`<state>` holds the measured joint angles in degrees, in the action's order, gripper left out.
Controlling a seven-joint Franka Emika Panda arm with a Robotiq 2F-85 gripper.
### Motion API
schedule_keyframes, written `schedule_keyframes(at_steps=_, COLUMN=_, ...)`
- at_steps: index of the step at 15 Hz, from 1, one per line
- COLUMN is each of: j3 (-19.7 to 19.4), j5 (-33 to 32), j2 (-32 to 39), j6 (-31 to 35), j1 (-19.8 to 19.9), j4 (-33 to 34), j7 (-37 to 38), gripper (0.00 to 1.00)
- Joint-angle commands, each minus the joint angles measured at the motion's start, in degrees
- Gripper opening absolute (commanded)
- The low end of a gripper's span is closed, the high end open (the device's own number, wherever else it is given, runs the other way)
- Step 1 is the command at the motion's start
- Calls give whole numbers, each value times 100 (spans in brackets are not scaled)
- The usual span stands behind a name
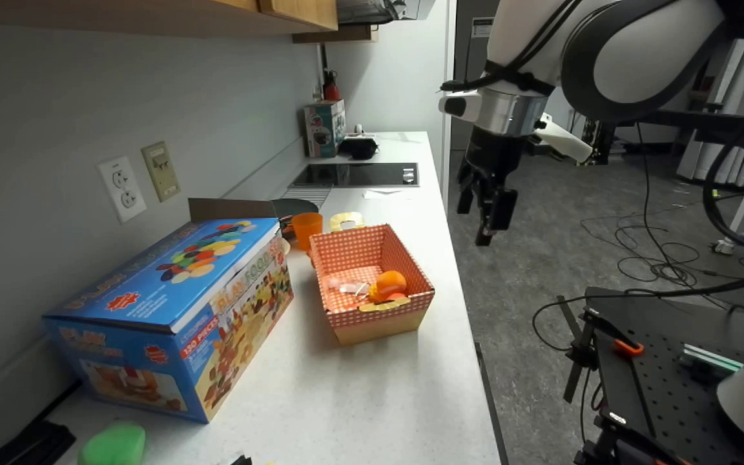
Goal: Close the open drawer
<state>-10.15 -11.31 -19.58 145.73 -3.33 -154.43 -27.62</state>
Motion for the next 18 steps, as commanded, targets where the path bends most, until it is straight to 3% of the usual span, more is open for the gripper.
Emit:
schedule_keyframes(at_steps=1, j3=107, j5=61, j2=1, j6=-7, j1=98, j4=3, j7=-41, gripper=100)
schedule_keyframes(at_steps=10, j3=936, j5=-609, j2=-2645, j6=-2301, j1=371, j4=-408, j7=1000, gripper=100)
schedule_keyframes(at_steps=15, j3=1197, j5=-625, j2=-4055, j6=-3672, j1=93, j4=-346, j7=1084, gripper=100)
schedule_keyframes(at_steps=18, j3=1406, j5=-680, j2=-4696, j6=-4130, j1=-107, j4=-223, j7=1091, gripper=100)
